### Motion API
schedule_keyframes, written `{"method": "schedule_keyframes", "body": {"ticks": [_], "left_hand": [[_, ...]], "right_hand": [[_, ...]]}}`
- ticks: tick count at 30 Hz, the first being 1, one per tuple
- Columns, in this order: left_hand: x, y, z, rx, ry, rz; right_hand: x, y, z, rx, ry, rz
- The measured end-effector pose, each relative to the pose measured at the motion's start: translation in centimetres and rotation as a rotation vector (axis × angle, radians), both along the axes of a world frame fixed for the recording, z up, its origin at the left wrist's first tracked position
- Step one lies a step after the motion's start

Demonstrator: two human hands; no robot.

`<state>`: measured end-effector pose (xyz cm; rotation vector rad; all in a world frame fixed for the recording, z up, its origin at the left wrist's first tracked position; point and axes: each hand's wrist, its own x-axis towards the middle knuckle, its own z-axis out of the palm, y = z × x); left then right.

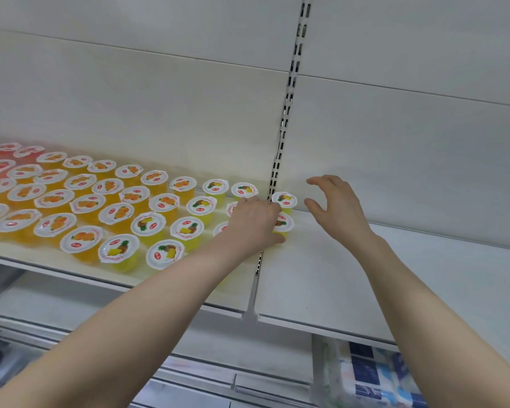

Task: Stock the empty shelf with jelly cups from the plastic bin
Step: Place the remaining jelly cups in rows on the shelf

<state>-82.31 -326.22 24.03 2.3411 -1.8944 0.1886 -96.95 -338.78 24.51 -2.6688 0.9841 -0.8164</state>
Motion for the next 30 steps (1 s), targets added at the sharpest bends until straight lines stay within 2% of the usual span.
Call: {"method": "schedule_keyframes", "body": {"ticks": [7, 16, 23, 30], "left_hand": [[0.1, 0.0, 0.1, -0.028, -0.048, 0.002], [3.7, 3.7, 2.6, -0.255, -0.047, -0.001], [9.0, 10.8, 4.4, -0.333, -0.100, 0.086], [14.7, 20.1, 4.6, -0.410, -0.190, 0.145]], "right_hand": [[0.4, 0.3, 0.6, -0.050, 0.076, 0.005], [2.0, 2.4, 2.6, -0.229, 0.170, 0.045], [6.4, 7.7, 3.8, -0.352, 0.176, 0.135], [12.2, 15.5, 4.8, -0.390, 0.195, 0.238]]}}
